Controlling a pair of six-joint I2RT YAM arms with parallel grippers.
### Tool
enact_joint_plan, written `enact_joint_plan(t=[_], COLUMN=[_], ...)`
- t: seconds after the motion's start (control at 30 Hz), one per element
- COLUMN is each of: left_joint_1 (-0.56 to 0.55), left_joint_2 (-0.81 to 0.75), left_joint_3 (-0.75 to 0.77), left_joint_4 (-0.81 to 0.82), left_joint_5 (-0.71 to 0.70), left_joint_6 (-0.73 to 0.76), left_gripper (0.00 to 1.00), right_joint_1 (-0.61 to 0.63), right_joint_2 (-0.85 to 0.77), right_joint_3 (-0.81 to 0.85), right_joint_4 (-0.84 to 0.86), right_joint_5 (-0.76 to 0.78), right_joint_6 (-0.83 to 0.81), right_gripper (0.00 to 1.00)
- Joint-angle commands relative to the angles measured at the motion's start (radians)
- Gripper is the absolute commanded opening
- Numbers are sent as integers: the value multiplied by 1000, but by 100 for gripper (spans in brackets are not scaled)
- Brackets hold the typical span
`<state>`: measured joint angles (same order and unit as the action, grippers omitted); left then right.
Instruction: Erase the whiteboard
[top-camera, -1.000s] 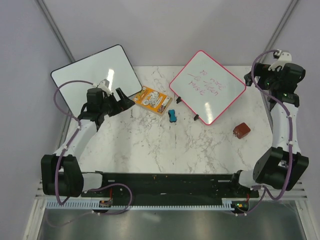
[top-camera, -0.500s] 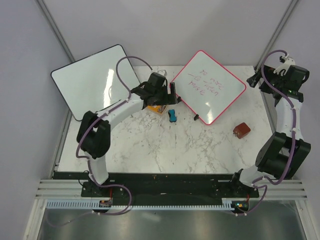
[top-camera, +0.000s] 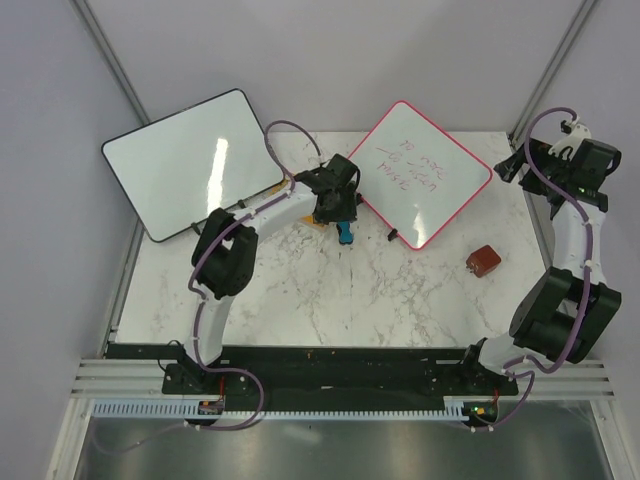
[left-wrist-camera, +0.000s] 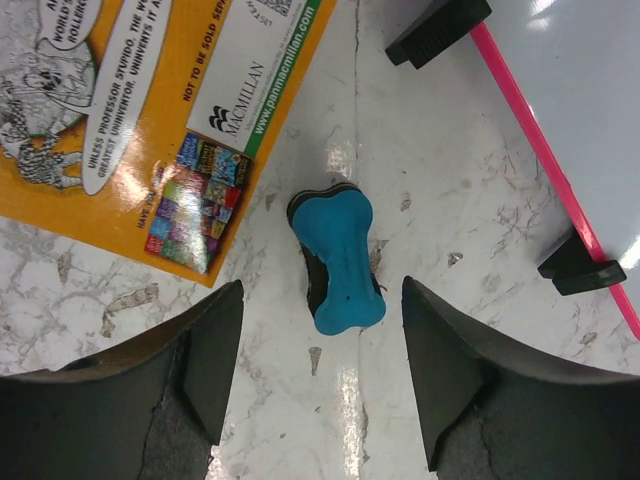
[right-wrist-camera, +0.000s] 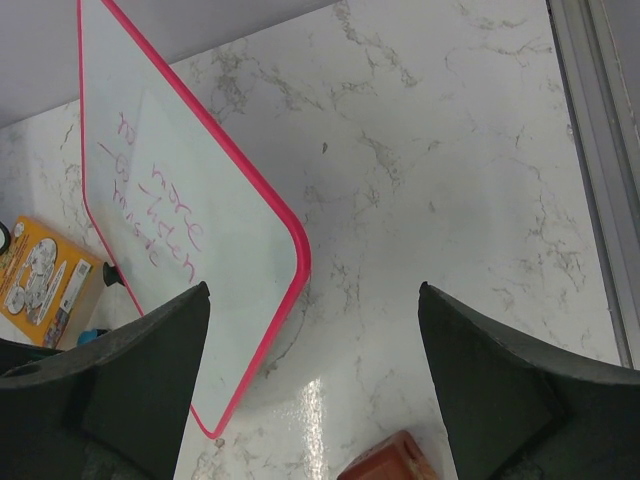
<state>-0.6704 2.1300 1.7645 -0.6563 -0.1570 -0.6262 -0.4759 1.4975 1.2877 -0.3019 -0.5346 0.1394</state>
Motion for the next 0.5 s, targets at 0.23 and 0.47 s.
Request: enact_joint_plan(t=[0.23, 0.47], left_joint_1=[-58, -63], left_joint_2=[64, 106], left_joint_3=[61, 99], left_joint_4=[-28, -37], left_joint_5=[-53, -64], left_joint_6=[-52, -47], left_gripper=[70, 58], right_joint_1=[-39, -43], right_joint_2=[-16, -13], right_joint_3=[-27, -33], right_joint_4=[32, 38], right_joint_5=[-68, -111], right_joint_6=[8, -3], right_gripper=[91, 91])
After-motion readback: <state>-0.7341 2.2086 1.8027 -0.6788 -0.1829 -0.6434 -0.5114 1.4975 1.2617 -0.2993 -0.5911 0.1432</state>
